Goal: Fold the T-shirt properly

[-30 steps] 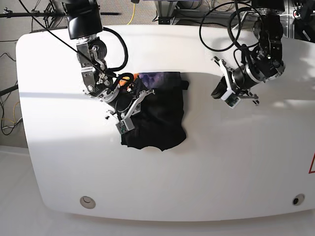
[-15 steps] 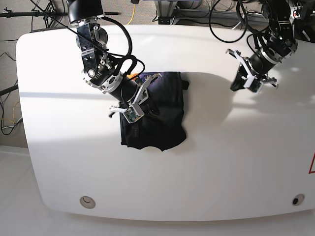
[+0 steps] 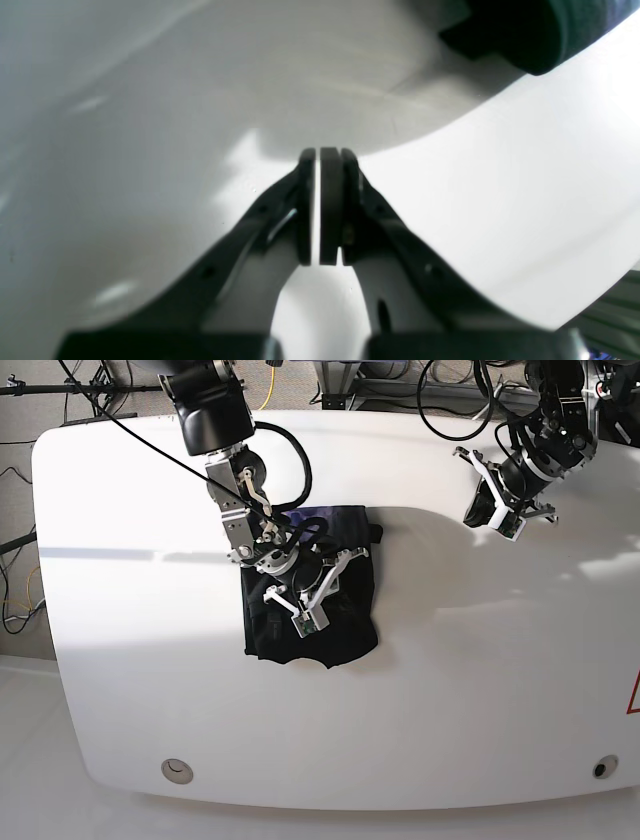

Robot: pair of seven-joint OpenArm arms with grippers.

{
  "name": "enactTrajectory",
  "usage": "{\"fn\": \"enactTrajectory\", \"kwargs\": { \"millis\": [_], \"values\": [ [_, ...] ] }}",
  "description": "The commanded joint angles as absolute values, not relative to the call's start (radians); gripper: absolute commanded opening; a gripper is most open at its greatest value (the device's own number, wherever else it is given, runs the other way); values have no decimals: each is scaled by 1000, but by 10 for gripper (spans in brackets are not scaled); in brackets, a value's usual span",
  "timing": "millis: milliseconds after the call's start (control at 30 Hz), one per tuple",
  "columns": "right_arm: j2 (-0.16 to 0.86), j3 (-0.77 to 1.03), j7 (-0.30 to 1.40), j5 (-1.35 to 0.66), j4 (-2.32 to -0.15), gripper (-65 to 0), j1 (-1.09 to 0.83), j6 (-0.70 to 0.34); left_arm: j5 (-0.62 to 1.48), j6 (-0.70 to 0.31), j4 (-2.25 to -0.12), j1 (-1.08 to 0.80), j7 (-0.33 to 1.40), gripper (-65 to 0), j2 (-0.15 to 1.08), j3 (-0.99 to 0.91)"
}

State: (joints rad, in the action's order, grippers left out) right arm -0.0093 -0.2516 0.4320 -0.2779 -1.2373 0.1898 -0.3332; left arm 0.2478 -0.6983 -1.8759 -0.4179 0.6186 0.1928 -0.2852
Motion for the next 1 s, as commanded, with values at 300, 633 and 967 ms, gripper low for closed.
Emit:
{"fn": "enactTrajectory", "kwargs": {
  "millis": [300, 633, 967],
  "values": [
    [12, -114, 462, -327, -1141, -647, 344, -314, 258, -698, -1870, -401, 614, -647, 209, -287],
    [108, 56, 501, -316, -1348, -646, 212, -358, 265, -698, -1877, -425, 563, -647, 211, -323],
    [197, 111, 322, -209, -1607, -647, -121, -366, 266, -698, -1916, -567, 368, -650, 178, -455]
  ]
}}
